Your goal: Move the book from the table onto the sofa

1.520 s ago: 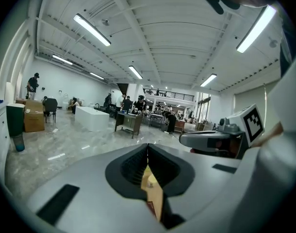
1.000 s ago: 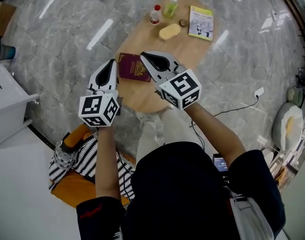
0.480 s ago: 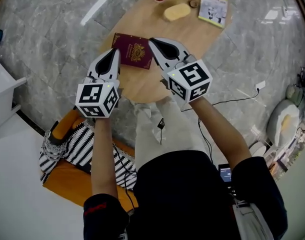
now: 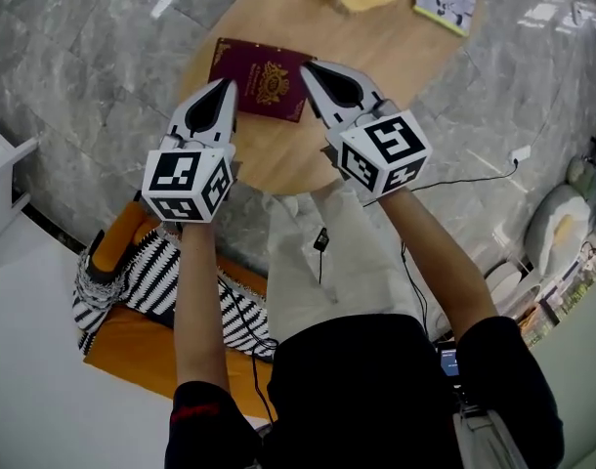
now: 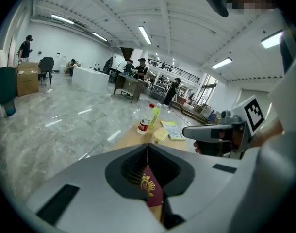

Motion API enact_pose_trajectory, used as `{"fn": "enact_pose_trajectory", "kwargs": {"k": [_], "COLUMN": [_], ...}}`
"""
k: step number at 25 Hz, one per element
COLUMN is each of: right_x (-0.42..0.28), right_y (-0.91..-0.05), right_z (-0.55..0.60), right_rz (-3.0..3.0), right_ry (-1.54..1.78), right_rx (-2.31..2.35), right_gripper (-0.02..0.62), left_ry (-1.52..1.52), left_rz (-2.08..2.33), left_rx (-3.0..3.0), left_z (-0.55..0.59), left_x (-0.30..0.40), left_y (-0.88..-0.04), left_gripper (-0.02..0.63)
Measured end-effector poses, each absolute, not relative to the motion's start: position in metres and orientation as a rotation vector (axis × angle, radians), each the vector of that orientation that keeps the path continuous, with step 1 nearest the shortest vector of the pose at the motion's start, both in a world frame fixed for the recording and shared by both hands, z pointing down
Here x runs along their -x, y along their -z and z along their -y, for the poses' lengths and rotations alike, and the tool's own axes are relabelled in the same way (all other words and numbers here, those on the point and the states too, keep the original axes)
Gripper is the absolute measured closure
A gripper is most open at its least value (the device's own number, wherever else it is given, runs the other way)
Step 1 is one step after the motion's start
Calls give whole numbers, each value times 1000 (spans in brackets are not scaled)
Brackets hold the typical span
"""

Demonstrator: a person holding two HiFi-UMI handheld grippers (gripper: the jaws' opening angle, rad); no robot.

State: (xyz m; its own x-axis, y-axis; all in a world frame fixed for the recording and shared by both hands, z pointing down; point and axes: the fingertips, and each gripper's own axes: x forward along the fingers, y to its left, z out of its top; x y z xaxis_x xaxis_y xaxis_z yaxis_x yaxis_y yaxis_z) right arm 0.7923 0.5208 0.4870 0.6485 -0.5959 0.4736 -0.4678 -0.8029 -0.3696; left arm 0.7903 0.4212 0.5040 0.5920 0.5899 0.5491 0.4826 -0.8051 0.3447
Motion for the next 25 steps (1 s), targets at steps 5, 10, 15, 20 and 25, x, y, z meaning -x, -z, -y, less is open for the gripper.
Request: {"fn": "enact_pose_trajectory", "kwargs": {"k": [5, 10, 15, 20, 25], "right_x": [-793, -790, -786, -779, -772], "right_y": [-525, -560, -590, -618, -643], "right_z": [-512, -509, -510, -517, -521], "right_rz": [-847, -807, -756, -680, -613], "right_ry": [912, 928, 982, 1050, 1118], "right_rx": [2624, 2578, 2545, 2496, 2433], "right_gripper": [588, 588, 588, 588, 580], "left_ry": [-1065, -1151, -1225, -1296, -1343], "left_rz": [-921, -965, -986, -1006, -994], "left_rx": [-2637, -2612, -2566, -2516, -2472], "left_z": [-416, -420, -424, -426, -418], "left_x": [-788, -782, -780, -782, -791], "left_y": [-540, -574, -602, -623, -642], "left_gripper": [589, 589, 589, 588, 575]}}
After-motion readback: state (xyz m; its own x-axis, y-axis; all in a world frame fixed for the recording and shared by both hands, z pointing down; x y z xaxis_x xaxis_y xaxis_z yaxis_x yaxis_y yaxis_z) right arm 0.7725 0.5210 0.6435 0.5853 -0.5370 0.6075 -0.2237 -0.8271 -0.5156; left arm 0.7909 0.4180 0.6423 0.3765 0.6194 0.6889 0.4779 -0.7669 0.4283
